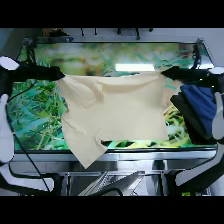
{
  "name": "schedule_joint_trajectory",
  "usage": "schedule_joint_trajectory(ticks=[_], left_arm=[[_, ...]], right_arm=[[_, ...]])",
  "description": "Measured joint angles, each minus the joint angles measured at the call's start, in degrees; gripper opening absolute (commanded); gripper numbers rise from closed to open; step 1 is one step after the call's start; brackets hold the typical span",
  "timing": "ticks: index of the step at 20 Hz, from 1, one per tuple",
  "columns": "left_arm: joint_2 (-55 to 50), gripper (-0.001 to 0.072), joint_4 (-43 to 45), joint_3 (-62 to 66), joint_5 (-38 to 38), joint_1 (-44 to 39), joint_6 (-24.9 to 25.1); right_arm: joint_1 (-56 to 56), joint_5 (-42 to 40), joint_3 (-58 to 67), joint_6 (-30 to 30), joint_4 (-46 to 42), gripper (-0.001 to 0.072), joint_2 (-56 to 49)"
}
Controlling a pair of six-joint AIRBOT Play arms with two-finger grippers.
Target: Fold the shirts.
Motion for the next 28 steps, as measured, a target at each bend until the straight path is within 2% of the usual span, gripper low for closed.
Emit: schedule_joint_trajectory(ticks=[4,8,12,19,28], left_arm=[[-11.98,0.0013,1.31,7.74,0.68,0.20,0.17],[-18.78,0.0013,2.40,18.10,-4.15,0.20,-0.72],[-19.89,0.0013,7.76,21.55,-9.05,0.15,-3.69],[-19.98,0.0013,14.67,17.18,-14.10,-0.85,-5.31],[-20.35,0.0015,21.27,15.28,-15.61,-1.99,-6.58]], right_arm=[[0.46,-3.63,2.14,-1.53,4.52,0.0014,-9.46],[0.39,-3.72,3.52,-1.57,5.46,0.0014,-11.80],[0.42,0.04,3.85,1.66,-1.79,0.0014,-10.99],[0.74,3.91,3.74,6.78,-15.87,0.0014,-10.58],[1.66,5.81,3.74,8.68,-19.76,0.0015,-11.76]])
